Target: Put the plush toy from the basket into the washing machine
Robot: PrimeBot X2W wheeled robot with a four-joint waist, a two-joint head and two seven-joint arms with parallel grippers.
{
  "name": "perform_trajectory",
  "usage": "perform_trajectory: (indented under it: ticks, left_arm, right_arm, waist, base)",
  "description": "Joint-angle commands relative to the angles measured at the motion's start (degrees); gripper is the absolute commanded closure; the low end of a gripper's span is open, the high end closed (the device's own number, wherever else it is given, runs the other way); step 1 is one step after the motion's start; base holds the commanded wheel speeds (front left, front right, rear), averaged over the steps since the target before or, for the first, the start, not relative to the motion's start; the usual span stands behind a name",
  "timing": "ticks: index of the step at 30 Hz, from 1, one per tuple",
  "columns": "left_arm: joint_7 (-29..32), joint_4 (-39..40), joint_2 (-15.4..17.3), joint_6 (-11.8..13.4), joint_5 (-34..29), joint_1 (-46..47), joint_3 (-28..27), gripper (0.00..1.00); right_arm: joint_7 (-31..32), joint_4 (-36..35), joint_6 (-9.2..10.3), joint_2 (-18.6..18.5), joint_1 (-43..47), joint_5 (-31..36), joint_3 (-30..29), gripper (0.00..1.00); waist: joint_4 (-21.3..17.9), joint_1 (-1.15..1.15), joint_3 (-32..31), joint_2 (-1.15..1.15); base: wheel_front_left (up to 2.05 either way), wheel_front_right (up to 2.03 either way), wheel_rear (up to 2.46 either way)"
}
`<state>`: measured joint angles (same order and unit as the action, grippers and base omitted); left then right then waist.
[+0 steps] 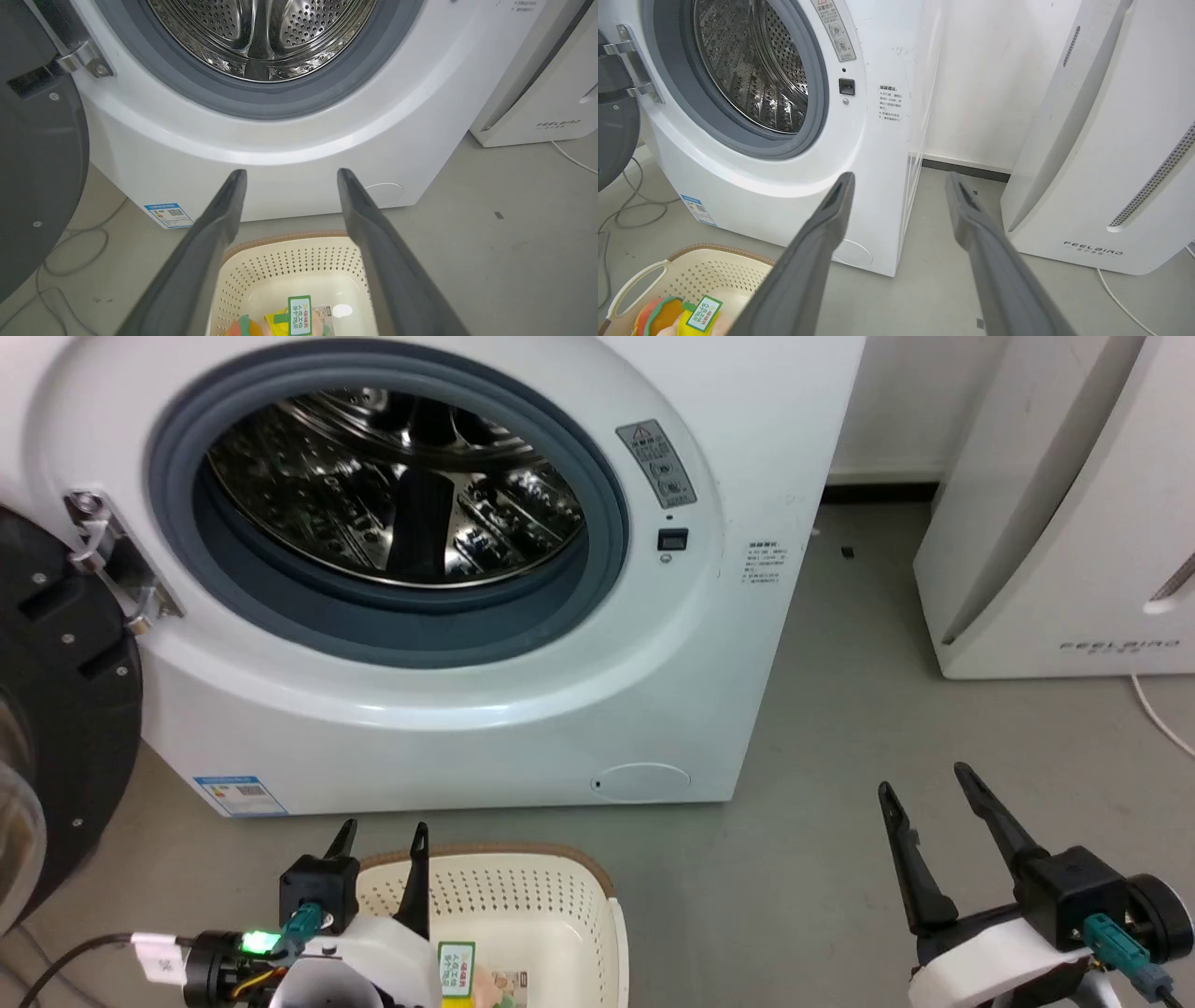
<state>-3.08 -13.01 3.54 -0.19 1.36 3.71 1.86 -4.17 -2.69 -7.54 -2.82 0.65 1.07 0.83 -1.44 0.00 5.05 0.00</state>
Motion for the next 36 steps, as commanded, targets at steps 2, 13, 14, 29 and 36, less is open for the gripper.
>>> perform_trajectory:
  ticks: [2, 13, 14, 29, 36]
  left_arm:
    - [-0.52, -2.64, 0.66, -0.47, 0.38, 2.12, 0.40, 0.00]
    - [-1.76, -12.63, 0.98, -1.53, 0.83, 7.82, 2.03, 0.00]
    - [-1.79, -13.54, 0.97, -1.61, 0.88, 8.25, 2.18, 0.00]
    - [-2.88, -26.52, 1.74, -2.31, 2.51, 14.72, 3.39, 0.00]
    - [-3.60, -30.54, 1.67, -2.72, 3.07, 17.84, 4.20, 0.00]
  right_arm:
    - [-0.84, -0.94, 0.02, -0.02, -1.29, 0.34, 0.18, 0.00]
    - [-2.27, -2.43, 0.02, -0.10, -2.20, 1.10, 1.41, 0.00]
    - [-2.39, -2.55, 0.02, -0.11, -2.25, 1.18, 1.51, 0.00]
    - [-4.19, -4.85, 0.03, -0.58, -3.18, 2.13, 2.44, 0.00]
    - [-4.90, -6.27, 0.03, -0.85, -3.76, 2.77, 2.49, 0.00]
  waist:
    - [-0.42, 0.00, 1.64, 0.00]
    - [-1.02, 0.00, 6.38, 0.00]
    - [-1.03, 0.00, 6.75, 0.00]
    - [-0.90, 0.00, 13.48, 0.00]
    - [-0.48, 0.00, 16.87, 0.00]
  base:
    - [0.00, 0.00, 0.00]
    - [0.00, 0.00, 0.00]
    - [0.00, 0.00, 0.00]
    - [0.00, 0.00, 0.00]
    - [0.00, 0.00, 0.00]
